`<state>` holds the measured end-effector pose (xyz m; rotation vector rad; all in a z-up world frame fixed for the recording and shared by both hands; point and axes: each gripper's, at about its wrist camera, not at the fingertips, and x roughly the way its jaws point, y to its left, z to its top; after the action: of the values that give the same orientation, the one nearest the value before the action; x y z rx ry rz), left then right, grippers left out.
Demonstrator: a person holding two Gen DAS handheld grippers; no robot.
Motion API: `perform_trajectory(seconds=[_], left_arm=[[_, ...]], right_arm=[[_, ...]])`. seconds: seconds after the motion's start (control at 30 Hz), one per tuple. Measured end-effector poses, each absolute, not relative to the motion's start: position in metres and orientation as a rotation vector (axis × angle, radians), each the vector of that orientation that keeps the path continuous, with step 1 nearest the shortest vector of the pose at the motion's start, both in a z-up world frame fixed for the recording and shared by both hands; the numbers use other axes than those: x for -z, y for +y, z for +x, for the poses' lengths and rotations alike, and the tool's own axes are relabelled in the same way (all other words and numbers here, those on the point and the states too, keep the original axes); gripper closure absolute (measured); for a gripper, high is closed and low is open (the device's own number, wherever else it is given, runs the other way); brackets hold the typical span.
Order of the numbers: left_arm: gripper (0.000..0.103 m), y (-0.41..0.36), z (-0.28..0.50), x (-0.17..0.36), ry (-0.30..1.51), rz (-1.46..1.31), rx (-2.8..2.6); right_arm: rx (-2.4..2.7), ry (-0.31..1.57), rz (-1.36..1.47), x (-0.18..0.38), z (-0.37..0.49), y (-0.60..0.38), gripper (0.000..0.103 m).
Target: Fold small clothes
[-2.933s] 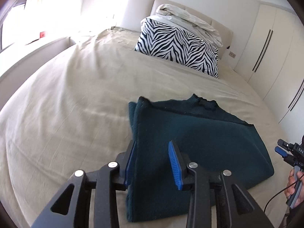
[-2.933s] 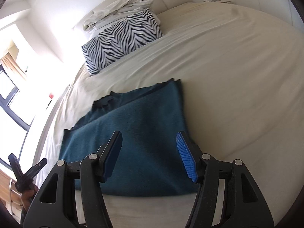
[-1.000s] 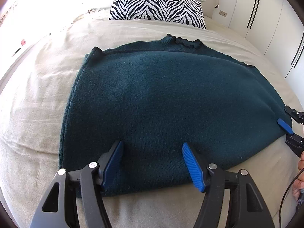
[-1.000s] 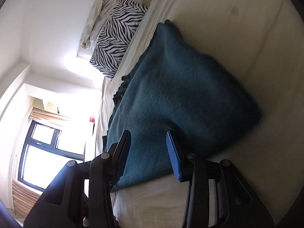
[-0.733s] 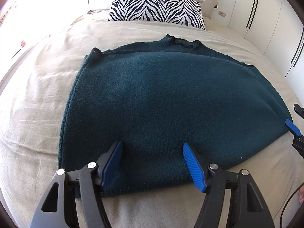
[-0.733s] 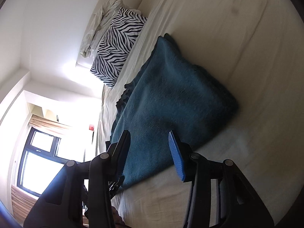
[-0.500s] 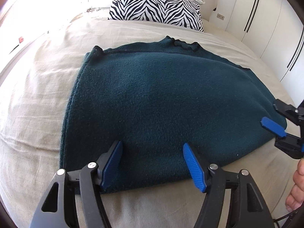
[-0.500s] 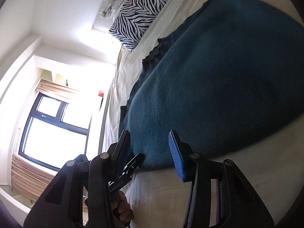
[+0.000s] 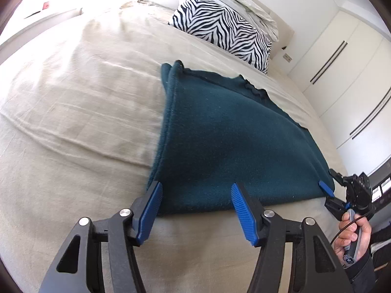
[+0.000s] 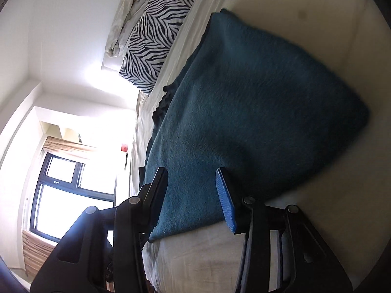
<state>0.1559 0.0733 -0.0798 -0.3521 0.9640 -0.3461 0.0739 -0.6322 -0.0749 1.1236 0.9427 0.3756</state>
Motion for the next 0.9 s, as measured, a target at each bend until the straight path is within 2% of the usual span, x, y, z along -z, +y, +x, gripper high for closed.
perform_trajectory(seconds=[0.07,0.13,0.27,0.47,0.5,0.57,0.73,0.8,0.9], left_arm=[[0.038,0.081,0.156,0.069,0.949,-0.381,0.304],[0.037,0.081,0.16,0.057,0.923,-0.415,0.332],[0.036,0.058,0.171,0.045,0.917,-0.437,0.407],[0.035,0.038,0.187,0.082,1.016,-0.439,0.408],[0.038,0.043,0.187,0.089,1.029,-0.455,0.405],[0.042,0.055,0.183,0.094,1.021,-0.487,0.416],[0.042,0.086,0.178,0.075,0.965,-0.499,0.378],[0.032,0.094,0.182,0.064,0.926,-0.491,0.342],[0.029,0.101,0.198,0.06,0.908,-0.495,0.323]], right_arm=[[-0.328,0.923,1.112,0.064,0.065,-0.643,0.058],[-0.372,0.904,1.113,0.051,0.06,-0.638,0.058],[-0.567,0.958,1.072,0.033,0.074,-0.561,0.054],[-0.719,1.129,1.017,0.059,0.08,-0.46,0.054],[-0.71,1.153,1.003,0.064,0.08,-0.456,0.054],[-0.707,1.154,1.01,0.069,0.073,-0.463,0.055],[-0.534,1.037,1.071,0.059,0.076,-0.541,0.053],[-0.491,0.97,1.094,0.048,0.079,-0.565,0.053],[-0.507,0.944,1.065,0.03,0.098,-0.566,0.053]])
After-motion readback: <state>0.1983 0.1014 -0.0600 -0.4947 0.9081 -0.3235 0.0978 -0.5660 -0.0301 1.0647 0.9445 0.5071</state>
